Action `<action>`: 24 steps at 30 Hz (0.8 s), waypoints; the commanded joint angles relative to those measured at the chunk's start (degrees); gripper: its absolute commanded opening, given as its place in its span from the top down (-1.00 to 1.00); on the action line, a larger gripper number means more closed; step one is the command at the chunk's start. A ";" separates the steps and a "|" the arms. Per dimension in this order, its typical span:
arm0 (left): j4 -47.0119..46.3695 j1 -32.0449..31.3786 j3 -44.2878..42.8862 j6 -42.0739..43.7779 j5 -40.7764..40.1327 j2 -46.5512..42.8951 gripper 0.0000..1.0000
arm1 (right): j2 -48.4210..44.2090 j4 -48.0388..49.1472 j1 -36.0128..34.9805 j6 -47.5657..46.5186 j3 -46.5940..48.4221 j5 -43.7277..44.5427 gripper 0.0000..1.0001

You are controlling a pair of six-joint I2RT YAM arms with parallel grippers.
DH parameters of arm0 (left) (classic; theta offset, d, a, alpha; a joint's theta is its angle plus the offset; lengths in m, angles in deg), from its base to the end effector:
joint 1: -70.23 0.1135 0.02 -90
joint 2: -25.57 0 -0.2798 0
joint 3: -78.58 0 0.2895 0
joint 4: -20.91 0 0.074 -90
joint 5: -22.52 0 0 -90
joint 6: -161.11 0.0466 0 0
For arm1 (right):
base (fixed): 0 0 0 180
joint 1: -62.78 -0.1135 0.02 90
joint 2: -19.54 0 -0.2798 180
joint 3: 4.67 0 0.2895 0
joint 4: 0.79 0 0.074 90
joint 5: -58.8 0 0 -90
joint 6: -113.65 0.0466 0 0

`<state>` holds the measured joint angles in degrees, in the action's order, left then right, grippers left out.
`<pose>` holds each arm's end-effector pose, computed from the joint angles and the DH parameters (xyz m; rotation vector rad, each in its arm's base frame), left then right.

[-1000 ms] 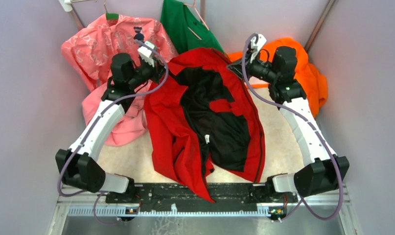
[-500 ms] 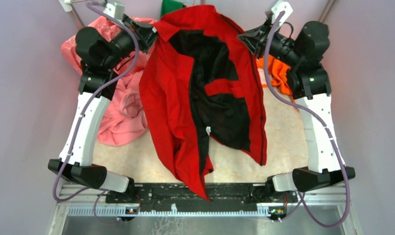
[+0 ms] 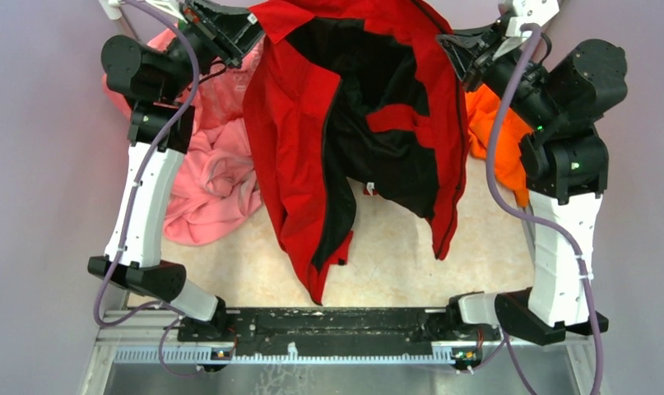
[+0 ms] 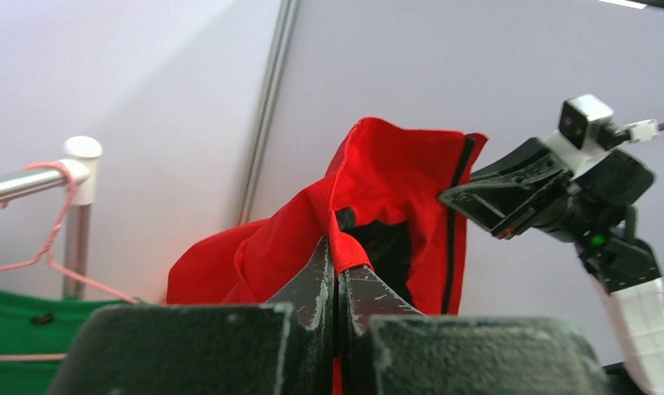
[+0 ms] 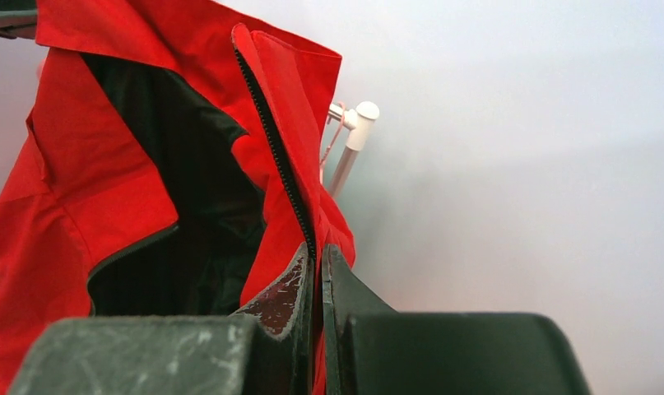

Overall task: Zip up the jacket
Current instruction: Flatten out the jacket at the center of the board.

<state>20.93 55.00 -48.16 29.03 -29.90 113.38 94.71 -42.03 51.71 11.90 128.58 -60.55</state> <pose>0.3021 -0.1117 0.6447 0.4213 1.0417 -1.1918 0.2028 0.0630 0.6629 -0.6779 1.1352 0.3165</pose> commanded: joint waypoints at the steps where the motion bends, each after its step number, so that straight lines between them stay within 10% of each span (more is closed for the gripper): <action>1: -7.84 0.02 -5.49 -6.83 1.11 -1.01 1.00 | -1.96 0.01 0.52 1.15 4.45 1.66 1.00; 10: -5.34 0.02 -11.05 -3.33 -4.81 -0.86 1.00 | -1.24 0.05 0.52 2.61 6.16 2.66 1.00; 24: -4.35 5.18 4.42 -3.61 -6.46 12.81 1.00 | -6.47 18.11 -10.35 -2.83 -38.27 18.29 1.00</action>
<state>20.10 58.26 -47.70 26.38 -34.93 121.33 89.31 -33.40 47.99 12.77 101.92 -53.38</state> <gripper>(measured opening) 0.009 0.017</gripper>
